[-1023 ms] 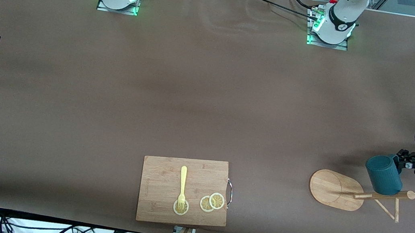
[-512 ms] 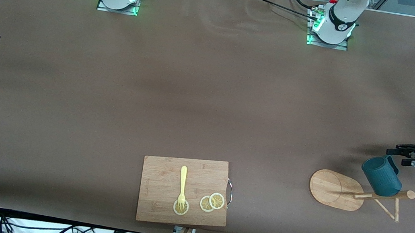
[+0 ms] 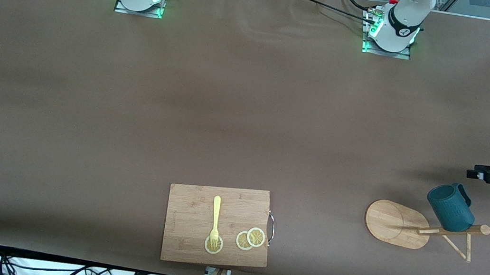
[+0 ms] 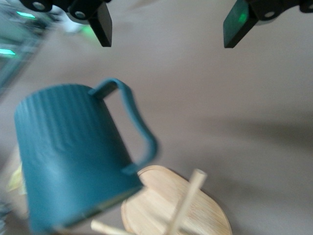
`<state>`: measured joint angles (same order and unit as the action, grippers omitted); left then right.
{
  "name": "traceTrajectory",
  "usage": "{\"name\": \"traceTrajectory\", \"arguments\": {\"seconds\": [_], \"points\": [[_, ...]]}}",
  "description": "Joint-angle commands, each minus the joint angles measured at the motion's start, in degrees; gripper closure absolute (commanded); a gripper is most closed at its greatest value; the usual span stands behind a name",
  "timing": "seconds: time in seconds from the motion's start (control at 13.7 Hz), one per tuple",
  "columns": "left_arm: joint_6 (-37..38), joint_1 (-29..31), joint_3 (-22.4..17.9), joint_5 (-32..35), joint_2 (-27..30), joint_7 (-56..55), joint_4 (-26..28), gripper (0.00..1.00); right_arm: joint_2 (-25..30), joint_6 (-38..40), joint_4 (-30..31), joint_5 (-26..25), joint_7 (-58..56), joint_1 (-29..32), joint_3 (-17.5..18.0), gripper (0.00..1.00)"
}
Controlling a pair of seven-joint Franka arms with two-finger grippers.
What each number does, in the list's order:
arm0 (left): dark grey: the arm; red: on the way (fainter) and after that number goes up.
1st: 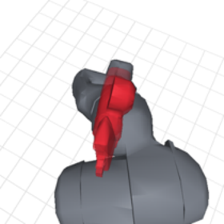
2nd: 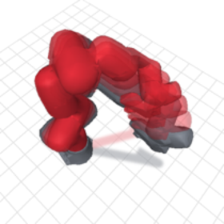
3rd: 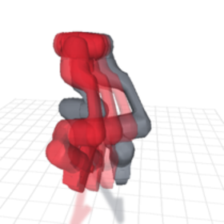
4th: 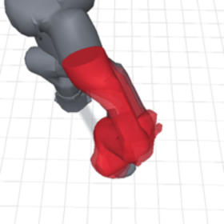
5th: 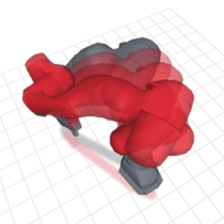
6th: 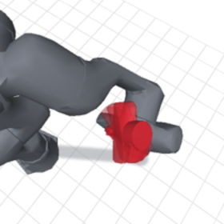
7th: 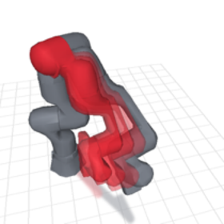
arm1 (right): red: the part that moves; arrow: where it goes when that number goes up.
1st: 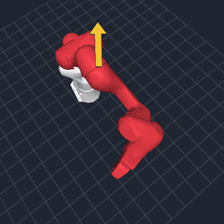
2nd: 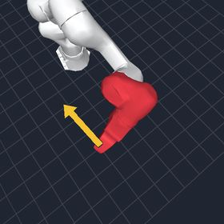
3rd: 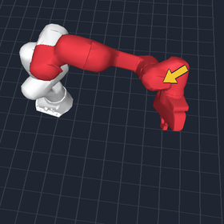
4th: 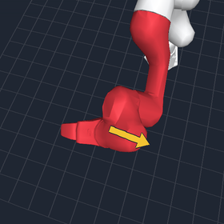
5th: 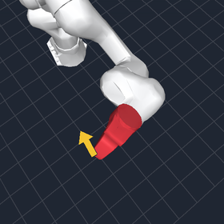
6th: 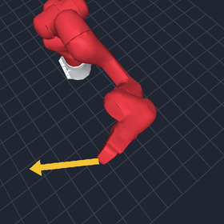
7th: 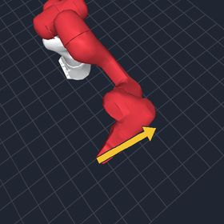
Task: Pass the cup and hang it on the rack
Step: 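Lower the mug handle onto a rack peg with the left gripper, then open the left gripper and draw it back from the rack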
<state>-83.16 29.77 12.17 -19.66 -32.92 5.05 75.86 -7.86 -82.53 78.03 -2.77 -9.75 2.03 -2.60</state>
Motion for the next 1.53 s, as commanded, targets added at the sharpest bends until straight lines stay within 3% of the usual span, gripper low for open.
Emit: {"name": "traceTrajectory", "arguments": {"seconds": [0.0,0.15,0.44,0.73,0.88,0.95,1.17,1.46], "points": [[-1.22,-7.68,-1.09,11.71,7.23,-0.22,2.88,0.0,0.48,-0.17,0.28,-0.4,-0.19,0.69,0.49,0.0],[-1.22,-13.92,-1.09,19.28,10.31,-0.31,3.32,0.0,0.48,-0.17,0.28,-0.4,-0.19,0.78,0.49,0.0],[-2.36,-26.31,-0.92,30.61,10.86,-7.5,3.33,0.0,0.48,-0.17,0.28,-0.31,-0.19,0.78,0.49,0.0],[-4.91,-29.25,1.53,31.26,14.71,-7.78,2.72,0.0,0.48,-0.08,0.28,-0.31,-0.19,0.78,0.49,0.0],[-5.35,-29.76,-0.2,27.68,17.69,-7.17,2.71,0.0,0.48,-0.17,0.28,-0.31,-0.19,0.78,0.49,0.0],[-6.66,-29.42,-1.52,24.61,20.32,-7.25,4.1,0.0,0.48,-0.08,0.28,-0.31,-0.19,0.78,0.49,0.0],[-19.89,-31.26,-4.87,22.82,36.92,-7.79,26.64,0.0,0.48,-0.08,0.28,-0.31,-0.19,0.78,0.49,0.0],[-18.36,-34.61,-8.21,22.21,36.17,-8.31,25.74,0.0,0.48,-0.17,0.28,-0.31,-0.19,0.86,0.49,0.0]]}}
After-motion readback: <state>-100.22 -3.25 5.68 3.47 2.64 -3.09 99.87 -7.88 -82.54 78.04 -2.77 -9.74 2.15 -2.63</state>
